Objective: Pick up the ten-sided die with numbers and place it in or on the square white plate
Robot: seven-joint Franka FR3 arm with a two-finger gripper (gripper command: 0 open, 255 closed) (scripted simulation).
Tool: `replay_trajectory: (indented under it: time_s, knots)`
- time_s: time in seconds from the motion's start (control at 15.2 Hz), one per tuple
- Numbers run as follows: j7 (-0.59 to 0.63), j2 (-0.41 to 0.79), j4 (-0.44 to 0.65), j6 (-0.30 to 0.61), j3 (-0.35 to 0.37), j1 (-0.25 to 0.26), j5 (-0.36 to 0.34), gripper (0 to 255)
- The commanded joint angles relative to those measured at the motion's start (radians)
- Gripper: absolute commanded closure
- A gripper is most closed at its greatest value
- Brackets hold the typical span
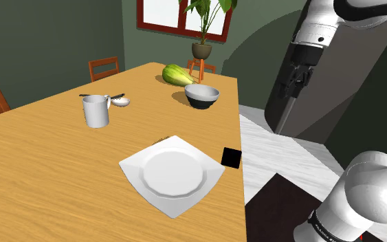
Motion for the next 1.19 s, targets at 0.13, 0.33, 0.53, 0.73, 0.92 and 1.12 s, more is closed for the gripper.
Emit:
replay_trajectory:
  time_s: [0.13,0.33,0.53,0.73,0.92,1.12]
  knots:
    - [0.028,-0.015,-0.06,0.054,0.022,0.01,0.033,0]
    - [0.066,-0.029,-0.143,0.138,0.058,0.029,0.084,0]
    - [0.103,-0.031,-0.215,0.227,0.098,0.052,0.138,0]
    - [0.138,-0.019,-0.278,0.322,0.139,0.079,0.193,0]
    - [0.169,0.008,-0.328,0.424,0.184,0.111,0.251,0]
    - [0.198,0.052,-0.366,0.531,0.231,0.143,0.31,0]
